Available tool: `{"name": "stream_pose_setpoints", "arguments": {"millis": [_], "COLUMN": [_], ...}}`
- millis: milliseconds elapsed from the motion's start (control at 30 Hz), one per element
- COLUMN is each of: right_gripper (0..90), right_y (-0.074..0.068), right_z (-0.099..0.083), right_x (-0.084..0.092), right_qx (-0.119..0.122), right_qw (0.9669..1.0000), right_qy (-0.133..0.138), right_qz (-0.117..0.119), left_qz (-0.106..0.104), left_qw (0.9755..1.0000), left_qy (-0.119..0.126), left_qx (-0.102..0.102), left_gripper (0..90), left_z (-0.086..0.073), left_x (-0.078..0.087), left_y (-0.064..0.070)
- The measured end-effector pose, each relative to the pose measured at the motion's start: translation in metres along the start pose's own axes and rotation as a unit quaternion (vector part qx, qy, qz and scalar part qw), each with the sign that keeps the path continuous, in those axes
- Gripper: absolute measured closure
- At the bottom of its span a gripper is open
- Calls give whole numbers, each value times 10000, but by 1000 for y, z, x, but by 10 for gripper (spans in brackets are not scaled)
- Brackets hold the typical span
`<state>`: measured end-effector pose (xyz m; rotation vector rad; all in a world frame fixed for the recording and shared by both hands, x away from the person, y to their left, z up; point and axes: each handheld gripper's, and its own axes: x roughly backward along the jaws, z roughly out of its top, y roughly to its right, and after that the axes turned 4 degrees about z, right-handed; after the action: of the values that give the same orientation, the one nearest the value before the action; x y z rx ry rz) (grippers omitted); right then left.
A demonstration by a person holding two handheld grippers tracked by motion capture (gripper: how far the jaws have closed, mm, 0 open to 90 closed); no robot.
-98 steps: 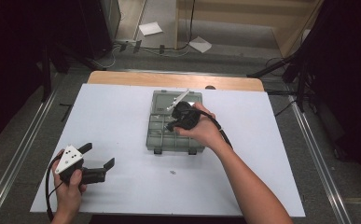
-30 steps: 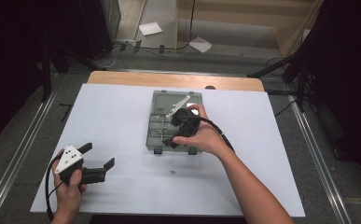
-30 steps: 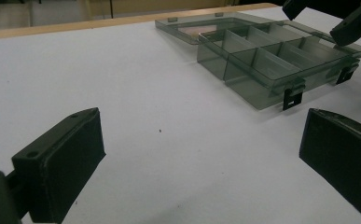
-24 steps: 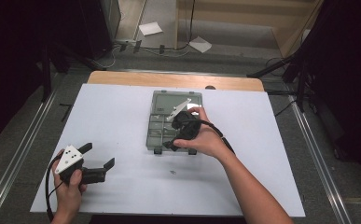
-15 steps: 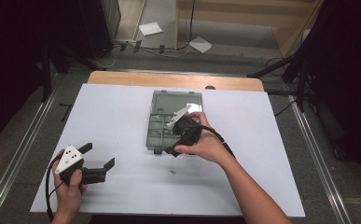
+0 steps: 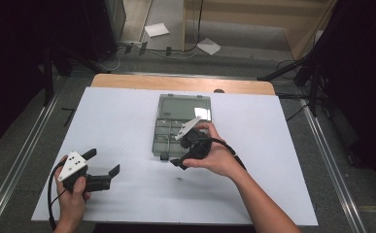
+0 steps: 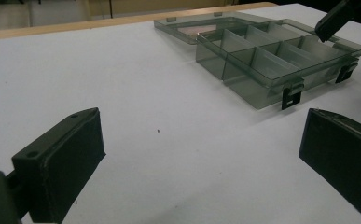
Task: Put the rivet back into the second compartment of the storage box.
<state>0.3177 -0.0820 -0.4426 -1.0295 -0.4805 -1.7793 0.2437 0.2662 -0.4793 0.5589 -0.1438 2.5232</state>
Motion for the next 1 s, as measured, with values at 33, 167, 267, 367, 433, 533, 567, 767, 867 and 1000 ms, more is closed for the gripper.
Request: {"name": "stream_pose_setpoints", "arguments": {"millis": [33, 167, 267, 367, 433, 533, 567, 767, 867, 1000], "right_gripper": [227, 291, 375, 413, 466, 509, 516, 591, 631, 672], "right_y": [-2, -7, -12, -15, -18, -20, -21, -23, -26, -29], "right_z": [0, -3, -6, -7, -9, -11, -12, -19, -22, -25], "right_x": [1, 2, 2, 2, 1, 0, -1, -6, -10, -12], "right_qx": [-15, 43, 59, 81, 102, 138, 144, 116, 117, 123], "right_qw": [10000, 10000, 9999, 9998, 9997, 9997, 9997, 9997, 9995, 9992], "right_qy": [-28, -14, 5, -26, -55, -45, -53, -114, -183, -272], "right_qz": [-10, 35, 128, 183, 212, 198, 201, 197, 224, 283], "left_qz": [2, 3, -4, -4, -7, 0, -1, -7, -8, -6], "left_qw": [10000, 10000, 10000, 10000, 10000, 10000, 10000, 10000, 10000, 10000], "left_qy": [1, -21, -6, 9, 11, -6, -5, 14, 11, 0], "left_qx": [1, 2, 19, 24, 19, 7, 8, 22, 14, 20], "left_gripper": [0, 0, 0, 0, 0, 0, 0, 0, 0, 0], "left_z": [0, 0, 0, 0, 0, 0, 0, 0, 0, 0], "left_x": [0, 0, 0, -1, -1, 0, 0, -1, -1, 0], "left_y": [0, 0, 1, 1, 1, 1, 1, 1, 1, 1]}}
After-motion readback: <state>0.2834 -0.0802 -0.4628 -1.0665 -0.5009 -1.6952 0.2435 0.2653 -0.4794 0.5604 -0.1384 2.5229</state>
